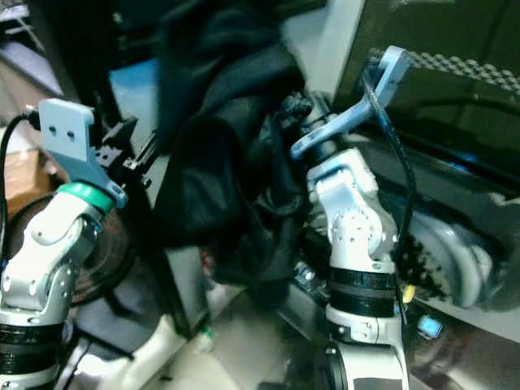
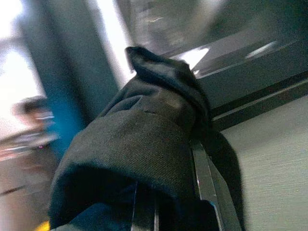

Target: Clothes washing

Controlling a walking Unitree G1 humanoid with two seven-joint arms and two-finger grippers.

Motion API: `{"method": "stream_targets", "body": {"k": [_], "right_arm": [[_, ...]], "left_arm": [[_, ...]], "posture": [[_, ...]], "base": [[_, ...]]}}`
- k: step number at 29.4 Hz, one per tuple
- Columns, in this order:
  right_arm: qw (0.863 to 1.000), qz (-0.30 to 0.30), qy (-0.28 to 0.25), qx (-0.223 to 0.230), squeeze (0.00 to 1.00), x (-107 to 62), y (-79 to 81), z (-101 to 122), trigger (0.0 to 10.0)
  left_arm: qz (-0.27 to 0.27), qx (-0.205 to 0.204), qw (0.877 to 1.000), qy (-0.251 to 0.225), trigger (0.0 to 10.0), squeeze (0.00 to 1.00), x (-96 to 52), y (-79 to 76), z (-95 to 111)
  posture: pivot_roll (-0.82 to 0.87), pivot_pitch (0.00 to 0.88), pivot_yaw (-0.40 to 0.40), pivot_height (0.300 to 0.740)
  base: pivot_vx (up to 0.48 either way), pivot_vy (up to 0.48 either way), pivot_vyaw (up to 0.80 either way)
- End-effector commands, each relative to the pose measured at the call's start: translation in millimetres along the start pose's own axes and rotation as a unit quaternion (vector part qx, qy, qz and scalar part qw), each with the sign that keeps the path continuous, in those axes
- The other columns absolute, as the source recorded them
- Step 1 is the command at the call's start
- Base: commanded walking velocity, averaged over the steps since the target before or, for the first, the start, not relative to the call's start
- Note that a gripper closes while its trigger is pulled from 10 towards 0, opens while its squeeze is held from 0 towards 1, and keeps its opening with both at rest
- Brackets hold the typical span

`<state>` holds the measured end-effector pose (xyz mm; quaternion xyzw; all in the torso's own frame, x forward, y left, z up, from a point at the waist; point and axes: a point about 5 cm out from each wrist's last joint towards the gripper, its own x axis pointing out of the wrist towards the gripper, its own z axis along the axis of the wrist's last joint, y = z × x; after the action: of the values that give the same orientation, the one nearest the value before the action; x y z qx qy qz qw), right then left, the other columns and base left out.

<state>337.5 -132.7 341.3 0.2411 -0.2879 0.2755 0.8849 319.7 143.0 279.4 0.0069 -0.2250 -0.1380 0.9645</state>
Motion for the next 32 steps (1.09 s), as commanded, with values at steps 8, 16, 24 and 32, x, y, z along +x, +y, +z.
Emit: {"method": "stream_targets", "body": {"k": [8,16,24,32], "right_arm": [[0.993,-0.064,-0.012,-0.103,0.0,6.3,-3.0,5,10.0],[0.987,-0.084,-0.003,-0.138,0.0,5.6,-4.3,0,10.0],[0.98,-0.105,0.001,-0.167,0.0,2.3,-10.4,-2,10.0],[0.977,-0.117,0.002,-0.175,0.0,0.0,-14.0,-3,10.0]], "left_arm": [[0.06,0.02,0.998,-0.005,10.0,0.0,-4.2,19.1,4],[0.089,0.029,0.996,-0.004,10.0,0.0,-6.6,31.1,7],[0.092,0.027,0.995,0.008,10.0,0.0,-7.4,31.5,4],[0.082,0.029,0.996,0.011,10.0,0.0,-6.7,29.0,3]], "posture": [[0.14,0.029,0.07,0.74],[0.15,0.034,0.052,0.74],[0.15,0.034,0.052,0.74],[0.14,0.027,0.059,0.74]], "base": [[0.0,0.0,-0.8],[0.0,0.0,-0.8],[0.0,0.0,-0.8],[0.0,0.0,-0.8]]}}
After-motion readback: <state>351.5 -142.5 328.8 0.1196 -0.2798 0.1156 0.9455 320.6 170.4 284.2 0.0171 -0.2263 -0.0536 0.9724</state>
